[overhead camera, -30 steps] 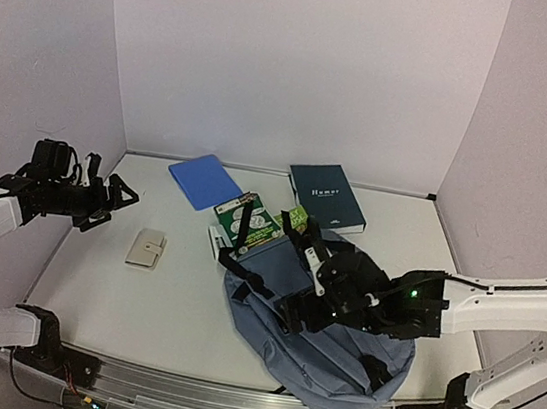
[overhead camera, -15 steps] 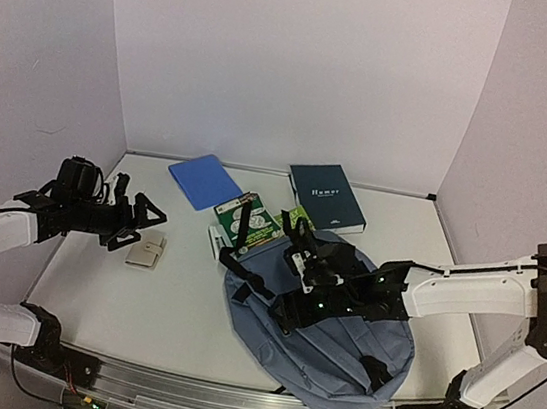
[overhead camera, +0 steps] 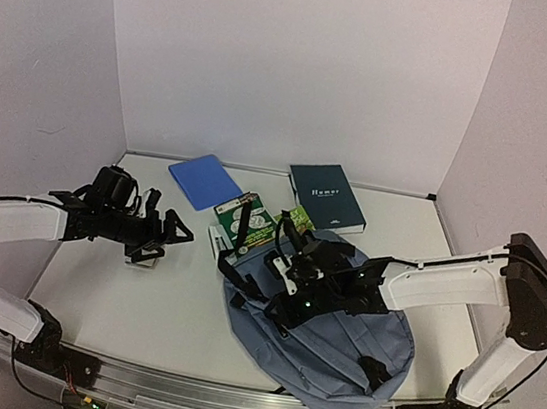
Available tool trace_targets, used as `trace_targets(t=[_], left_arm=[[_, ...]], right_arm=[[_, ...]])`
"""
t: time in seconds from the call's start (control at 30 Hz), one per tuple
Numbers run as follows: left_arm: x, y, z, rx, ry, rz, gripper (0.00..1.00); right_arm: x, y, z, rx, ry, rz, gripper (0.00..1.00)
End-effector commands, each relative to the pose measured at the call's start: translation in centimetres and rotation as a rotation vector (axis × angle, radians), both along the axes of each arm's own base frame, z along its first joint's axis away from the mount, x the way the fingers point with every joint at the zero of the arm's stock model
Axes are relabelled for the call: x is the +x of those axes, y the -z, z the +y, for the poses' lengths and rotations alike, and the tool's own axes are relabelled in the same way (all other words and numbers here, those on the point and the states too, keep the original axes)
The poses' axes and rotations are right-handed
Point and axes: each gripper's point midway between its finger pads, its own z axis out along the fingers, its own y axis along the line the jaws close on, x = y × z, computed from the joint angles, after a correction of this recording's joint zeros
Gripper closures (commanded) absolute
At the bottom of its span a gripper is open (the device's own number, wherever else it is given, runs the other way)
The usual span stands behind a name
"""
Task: Pack the student bag
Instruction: Unzip the student bag at the center of the board.
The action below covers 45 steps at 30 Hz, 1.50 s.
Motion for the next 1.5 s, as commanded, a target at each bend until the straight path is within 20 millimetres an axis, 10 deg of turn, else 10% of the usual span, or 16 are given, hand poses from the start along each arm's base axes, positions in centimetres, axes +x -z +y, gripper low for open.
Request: trace_targets(t=[0.0,0.2,0.47,0.67,0.93,1.13,1.47], left_arm=[[2.4,-2.3,-1.7,-0.022,-0.009,-0.075,0.0],[3.1,-1.8,-3.0,-0.028,0.003,-0.063,0.0],[2.6,-0.7,-6.2,-0.009,0.094,-0.048,0.0],[1.8,1.5,-8.3,0.03,0.142,0.001,0.0],[0.3,2.8,-9.6,0.057,0.164,0.028,0.0],[-1.6,3.3,-10.0,0.066,0.184,0.04,0.0],[-4.2,5.6,-9.8,0.113,0.172,0.102,0.04]], right_arm=[[-0.3,-3.7,2.4,0.11,-0.061,-0.007,0.99],[-4.5,-6.4,3.9,0.155,-0.16,0.026,1.0],[-11.2,-2.0,4.2,-0.001,-0.303,0.179,0.99],[-14.0,-3.0,3.4,-0.012,-0.358,0.248,0.75],[-8.8,-9.9,1.2,0.085,-0.059,0.049,0.14],[-4.1,-7.4,-2.5,0.046,0.246,0.091,0.29],[-4.3,-2.5,-2.4,-0.071,0.325,0.184,0.55]])
